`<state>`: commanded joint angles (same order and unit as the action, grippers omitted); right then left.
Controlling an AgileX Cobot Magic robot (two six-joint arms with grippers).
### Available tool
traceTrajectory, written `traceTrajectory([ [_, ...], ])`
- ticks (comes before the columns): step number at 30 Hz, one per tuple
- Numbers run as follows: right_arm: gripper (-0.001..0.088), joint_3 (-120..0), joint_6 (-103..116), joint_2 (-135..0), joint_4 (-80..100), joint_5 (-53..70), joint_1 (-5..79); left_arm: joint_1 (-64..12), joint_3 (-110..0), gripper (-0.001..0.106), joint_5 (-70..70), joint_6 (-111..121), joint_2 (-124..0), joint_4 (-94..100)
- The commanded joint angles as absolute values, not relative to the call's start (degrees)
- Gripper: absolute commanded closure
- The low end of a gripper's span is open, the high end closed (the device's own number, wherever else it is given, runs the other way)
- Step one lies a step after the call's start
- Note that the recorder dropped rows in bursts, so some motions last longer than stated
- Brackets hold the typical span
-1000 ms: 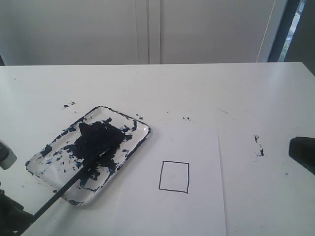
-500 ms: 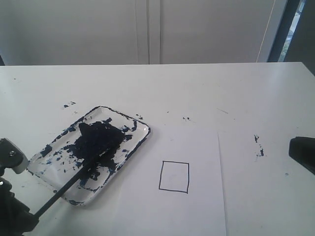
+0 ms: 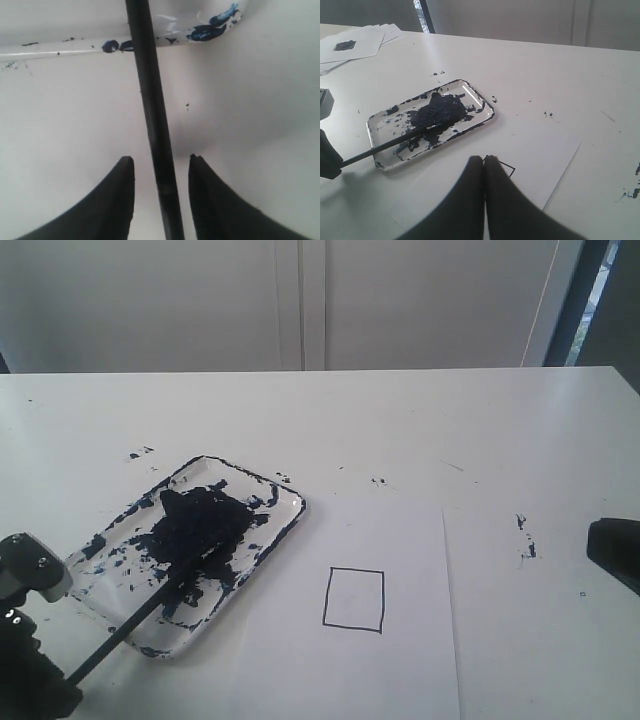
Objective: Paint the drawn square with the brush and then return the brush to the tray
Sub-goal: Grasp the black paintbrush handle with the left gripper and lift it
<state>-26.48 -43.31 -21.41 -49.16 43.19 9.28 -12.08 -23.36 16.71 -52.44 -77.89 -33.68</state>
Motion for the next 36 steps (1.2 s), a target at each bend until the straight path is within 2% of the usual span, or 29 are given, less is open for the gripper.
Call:
traceTrajectory([
  [2,0.0868,-26.5,-43.3,-21.4,-49.2,43.2,9.3,-12.1,-23.4,0.066,16.7,-52.4,-78.0,-33.7],
  [9,0.0868,-26.5,-43.3,-21.4,-49.2,43.2,9.3,-12.1,-26.6,0.105,22.6,-52.2,-78.0,-33.7],
  [17,0.0868,-26.5,-43.3,-21.4,-49.2,43.2,9.3,-12.1,-30.0,0.105,31.2,-37.2,-77.8,-33.5],
  [26,0.0868,-26.5,-43.3,-21.4,-49.2,43.3,9.3,-12.1,-30.1,0.105,29.9,-20.9,-71.5,-33.4],
  [36,0.0868,-26.5,-43.3,-21.4,-49.2,43.3,9.3,-12.1,-29.7,0.105,31.5,-16.1,-61.6,-46.7],
])
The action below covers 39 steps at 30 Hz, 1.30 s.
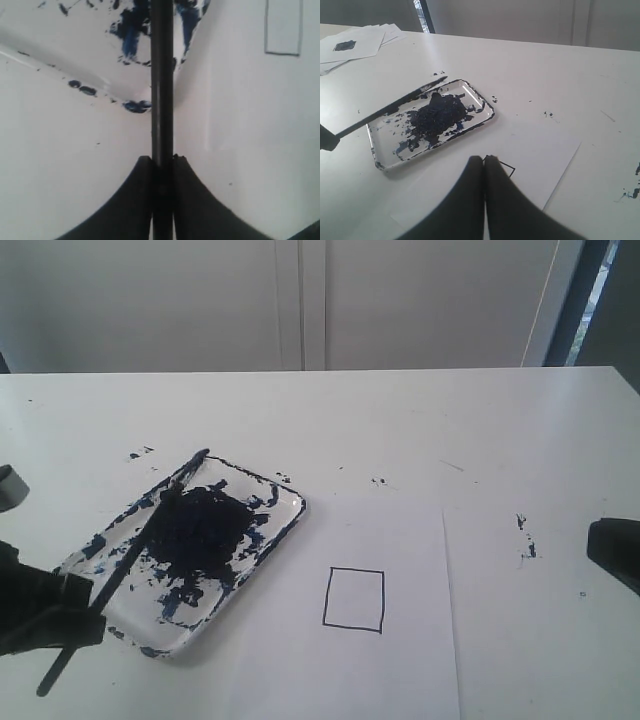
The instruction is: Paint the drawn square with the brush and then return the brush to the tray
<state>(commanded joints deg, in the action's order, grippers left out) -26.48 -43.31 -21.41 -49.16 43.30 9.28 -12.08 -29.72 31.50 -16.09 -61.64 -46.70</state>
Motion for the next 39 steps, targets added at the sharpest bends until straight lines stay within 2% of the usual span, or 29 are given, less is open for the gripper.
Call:
traceTrajectory([
  [4,0.0868,-26.5,-43.3,-21.4,-49.2,43.4,9.3,-12.8,-29.7,0.105,32.4,-15.1,-60.0,-51.8],
  [7,0.0868,-26.5,-43.3,-21.4,-49.2,43.4,9.3,-16.5,-29.7,0.105,29.1,-12.1,-60.0,-54.1],
  [14,0.0868,-26.5,-43.3,-21.4,-49.2,43.4,9.3,-33.7,-29.7,0.105,13.4,1.8,-60.0,-56.8],
  [17,0.0868,-26.5,-43.3,-21.4,-49.1,43.4,9.3,-44.2,-26.2,0.105,3.4,12.9,-61.1,-56.8],
  [21,0.0868,-26.5,-43.3,-21.4,-49.1,43.4,9.3,-51.4,-19.8,0.105,-5.8,23.8,-63.4,-57.4],
  [24,0.0868,-26.5,-43.3,-21.4,-49.1,43.5,9.3,-56.3,-19.2,0.105,-12.1,25.0,-63.4,-62.2],
  [30,0.0868,-26.5,-43.3,-21.4,-49.1,43.5,9.3,-60.4,-19.6,0.105,-15.1,24.7,-65.6,-65.2],
  [39,0.0868,-26.5,-43.3,-21.4,-49.1,43.5,9.3,-70.8,-27.4,0.105,-30.8,25.3,-77.3,-73.3],
])
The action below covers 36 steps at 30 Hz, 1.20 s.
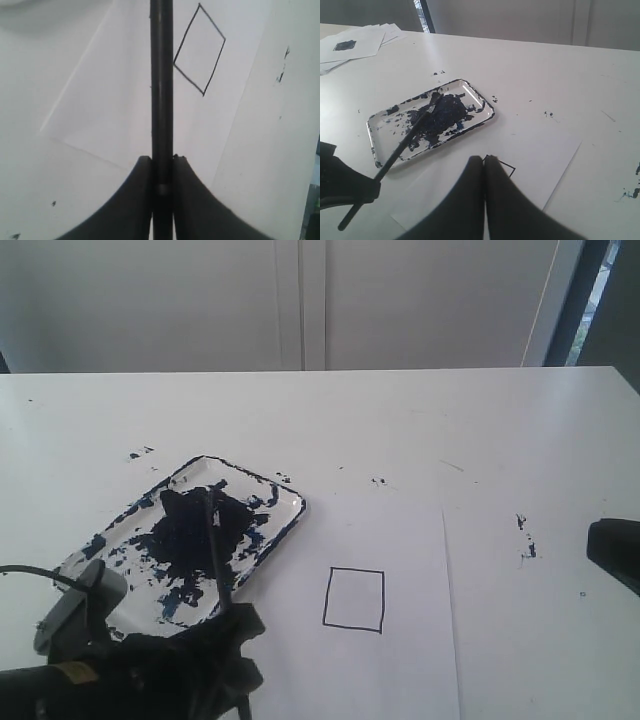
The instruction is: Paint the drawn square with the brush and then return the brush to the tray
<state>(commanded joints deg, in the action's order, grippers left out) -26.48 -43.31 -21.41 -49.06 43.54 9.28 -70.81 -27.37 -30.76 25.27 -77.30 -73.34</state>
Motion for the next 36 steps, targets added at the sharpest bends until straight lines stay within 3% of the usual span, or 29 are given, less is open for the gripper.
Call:
traceTrajectory([
  [17,0.0868,-26.5,-43.3,-21.4,-49.1,43.6,9.3,-71.5,-37.8,0.105,-33.4,30.3,-92.7,-77.0],
  [36,0.0868,-26.5,-43.3,-21.4,-49.1,45.2,9.3,-71.3,-43.4,0.105,-39.1,30.0,-96.3,-84.1],
])
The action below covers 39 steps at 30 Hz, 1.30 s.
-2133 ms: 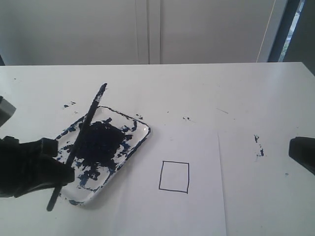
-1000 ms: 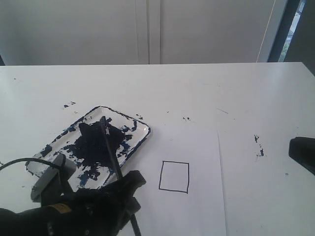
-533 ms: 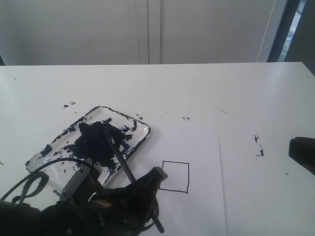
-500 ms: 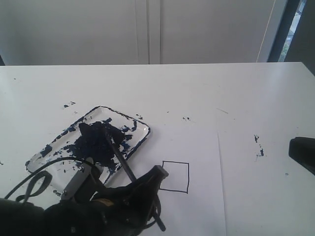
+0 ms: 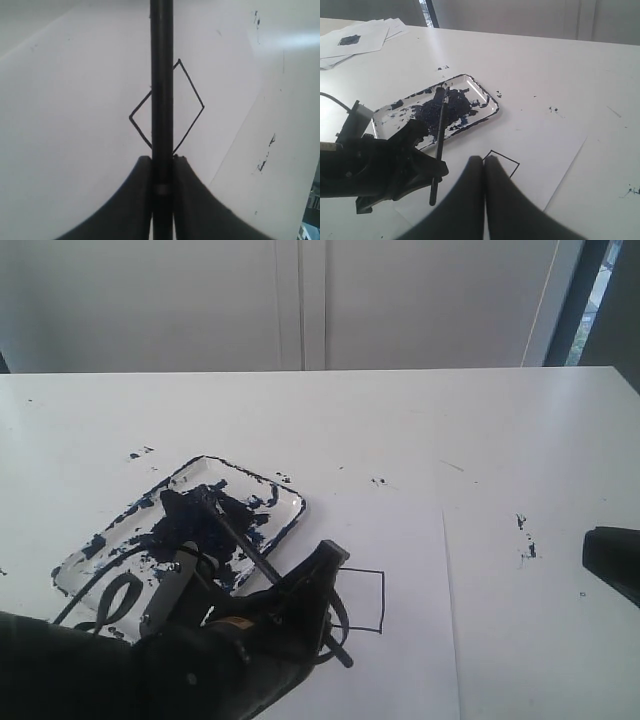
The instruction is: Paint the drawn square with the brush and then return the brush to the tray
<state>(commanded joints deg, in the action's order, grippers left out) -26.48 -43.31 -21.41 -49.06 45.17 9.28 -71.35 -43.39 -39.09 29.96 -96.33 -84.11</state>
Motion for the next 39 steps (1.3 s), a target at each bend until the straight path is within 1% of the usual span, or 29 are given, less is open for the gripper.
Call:
traceTrajectory([
  [9,0.0868,-26.5,-43.3,-21.4,-49.1,45.1,9.3,-71.1,-43.4,0.105,-39.0,30.1,-98.1,-85.6],
  [21,0.0868,-26.5,-43.3,-21.4,-49.1,45.3,9.3,-71.0,-43.5,0.105,-37.6,31.8,-98.5,-80.1],
  [31,0.0868,-26.5,-43.3,-21.4,-49.1,45.4,9.3,-71.0,-43.5,0.105,-37.7,34.0,-98.5,-81.0],
  [33,0.0868,-26.5,-43.3,-21.4,-49.1,45.4,9.3,-71.0,-43.5,0.102,-37.7,34.0,-98.5,-81.3],
  [34,0.0868,-26.5,-43.3,-21.4,-49.1,45.4,9.3,-71.0,-43.5,0.099,-37.7,34.0,-98.5,-81.3],
  [39,0.0868,-26.5,-43.3,-21.4,-49.1,46.1,9.3,-71.0,-43.5,0.079,-37.7,34.1,-98.5,-81.3],
])
